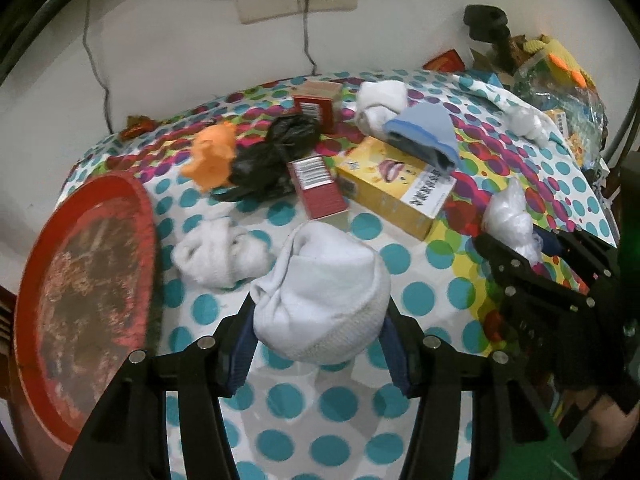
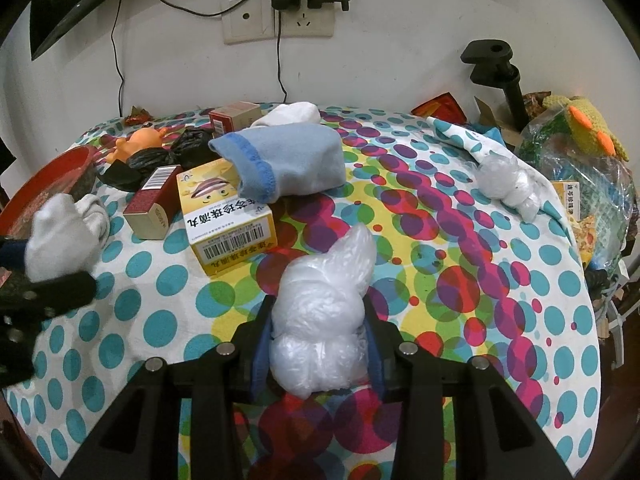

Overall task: Organize objects
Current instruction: 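Carry the white sock onto the red tray with left and open while right holds the bag, then lift the open left gripper away from the sock on the tray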

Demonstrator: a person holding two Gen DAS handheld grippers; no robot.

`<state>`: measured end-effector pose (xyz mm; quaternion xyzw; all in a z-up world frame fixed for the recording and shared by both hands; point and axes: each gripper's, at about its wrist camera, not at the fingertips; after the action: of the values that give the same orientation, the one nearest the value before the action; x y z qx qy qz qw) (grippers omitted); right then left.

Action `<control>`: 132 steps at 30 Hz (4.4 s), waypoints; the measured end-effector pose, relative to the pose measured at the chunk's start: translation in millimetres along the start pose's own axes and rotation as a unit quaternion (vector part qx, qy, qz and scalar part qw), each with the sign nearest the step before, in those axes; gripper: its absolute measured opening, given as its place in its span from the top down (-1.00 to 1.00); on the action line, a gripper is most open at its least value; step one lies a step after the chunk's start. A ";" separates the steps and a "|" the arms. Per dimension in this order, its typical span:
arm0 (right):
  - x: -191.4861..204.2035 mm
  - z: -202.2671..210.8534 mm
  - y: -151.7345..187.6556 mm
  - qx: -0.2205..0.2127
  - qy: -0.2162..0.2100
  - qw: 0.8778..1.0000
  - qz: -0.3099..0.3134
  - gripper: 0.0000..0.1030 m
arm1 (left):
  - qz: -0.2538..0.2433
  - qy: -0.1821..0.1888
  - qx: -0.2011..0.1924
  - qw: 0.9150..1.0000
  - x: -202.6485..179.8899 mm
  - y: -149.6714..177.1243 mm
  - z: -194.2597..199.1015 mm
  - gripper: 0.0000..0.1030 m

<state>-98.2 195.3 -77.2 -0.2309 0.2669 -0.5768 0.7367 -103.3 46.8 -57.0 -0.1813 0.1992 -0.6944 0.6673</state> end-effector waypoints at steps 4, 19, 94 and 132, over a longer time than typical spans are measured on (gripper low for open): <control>0.3 0.1 0.2 0.000 0.001 1.000 0.001 0.24 | 0.016 -0.006 -0.005 1.000 21.9 3.0 10.6 -0.01; 2.1 0.4 0.6 0.000 0.012 1.000 0.007 0.24 | 0.106 -0.100 -0.019 0.989 147.9 10.3 28.2 -0.01; 8.1 2.2 0.8 0.000 0.036 0.999 0.032 0.23 | 0.190 -0.222 0.010 0.956 313.6 29.8 16.0 -0.65; 20.7 6.3 2.8 -0.006 0.061 0.996 0.058 0.28 | 0.240 -0.177 -0.092 0.950 305.0 95.2 90.4 -0.83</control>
<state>-88.0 175.9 -76.9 -0.1837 0.3282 -0.5447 0.7495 11.5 -263.9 -33.3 -0.3089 0.1789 -0.4493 0.8190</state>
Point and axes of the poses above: each gripper's, at about its wrist camera, not at the fingertips, and z roughly against the way its jaws point, x to its left, y to its underside, and after that the axes turned 10 degrees about z, right-handed
